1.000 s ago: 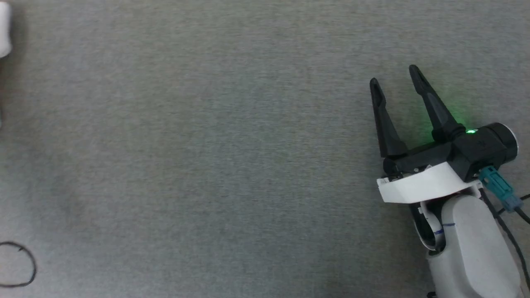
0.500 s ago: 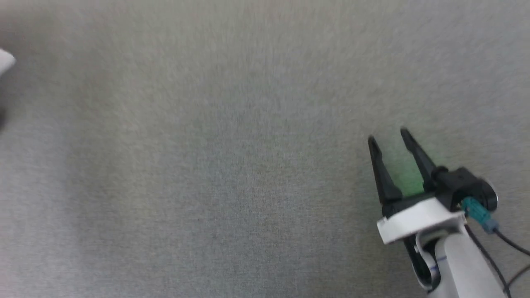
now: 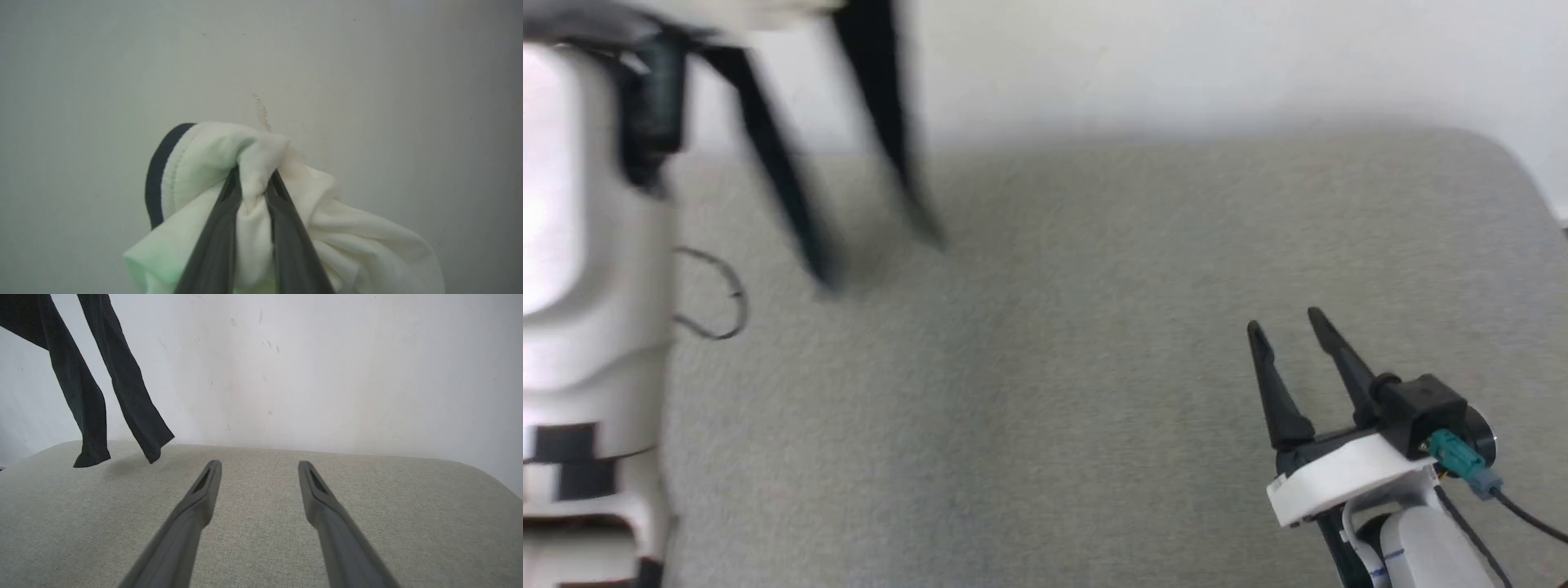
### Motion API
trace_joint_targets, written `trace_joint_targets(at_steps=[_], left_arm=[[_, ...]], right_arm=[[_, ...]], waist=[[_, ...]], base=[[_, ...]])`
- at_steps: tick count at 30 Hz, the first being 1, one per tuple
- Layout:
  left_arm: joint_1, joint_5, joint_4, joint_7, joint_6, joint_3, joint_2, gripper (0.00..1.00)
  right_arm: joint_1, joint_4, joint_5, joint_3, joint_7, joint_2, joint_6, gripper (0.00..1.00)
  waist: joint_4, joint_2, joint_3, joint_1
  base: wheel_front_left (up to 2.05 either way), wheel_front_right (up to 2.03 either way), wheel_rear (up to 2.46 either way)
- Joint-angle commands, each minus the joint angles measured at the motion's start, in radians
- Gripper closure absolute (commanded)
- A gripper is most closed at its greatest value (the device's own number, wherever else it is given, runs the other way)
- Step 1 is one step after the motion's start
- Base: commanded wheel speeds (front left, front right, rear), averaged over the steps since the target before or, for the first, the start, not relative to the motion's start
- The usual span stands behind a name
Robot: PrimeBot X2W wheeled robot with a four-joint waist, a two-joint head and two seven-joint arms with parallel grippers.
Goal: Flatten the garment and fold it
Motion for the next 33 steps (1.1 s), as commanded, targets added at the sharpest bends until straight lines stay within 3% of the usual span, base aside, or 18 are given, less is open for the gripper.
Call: trace_joint_targets(at_steps=[1,11,19,29,30,31,33], left_arm=[[-0.021,-0.007,0.006,-0.001,-0.013,-0.024,-0.030,1.00],[0.072,-0.031,0.062,0.078,-0.056,-0.182,-0.167,1.00],[0.304,-0.043,0.197,0.189,-0.057,-0.291,-0.199,1.00],[0.539,-0.139,0.391,0.403,-0.077,-0.376,-0.262,1.00],[0.545,-0.149,0.390,0.409,-0.074,-0.374,-0.266,0.64],[0.550,-0.156,0.384,0.402,-0.067,-0.370,-0.270,0.00],[0.552,-0.159,0.373,0.387,-0.060,-0.365,-0.272,0.00]], right_arm=[[0.016,-0.005,0.006,0.002,0.002,-0.002,-0.002,0.00],[0.033,-0.027,0.004,0.009,0.017,-0.002,-0.002,0.00],[0.030,-0.029,0.012,0.013,0.016,-0.002,-0.002,0.00],[0.027,-0.022,0.011,0.018,0.017,-0.002,-0.002,0.00],[0.028,-0.023,0.010,0.017,0.018,-0.002,-0.002,0.00],[0.028,-0.023,0.008,0.017,0.019,-0.002,-0.002,0.00],[0.029,-0.024,0.007,0.015,0.020,-0.002,-0.002,0.00]], waist=[[-0.066,-0.0001,-0.059,0.0004],[-0.145,-0.0001,-0.033,0.0004],[-0.173,-0.0001,-0.003,0.0004],[-0.170,-0.0001,0.004,0.0004],[-0.165,-0.0001,0.003,0.0004],[-0.161,-0.0001,0.002,0.0004],[-0.155,-0.0001,0.000,0.0004]], base=[[0.00,0.00,0.00],[0.00,0.00,0.00],[0.00,0.00,0.00],[0.00,0.00,0.00],[0.00,0.00,0.00],[0.00,0.00,0.00],[0.00,0.00,0.00]])
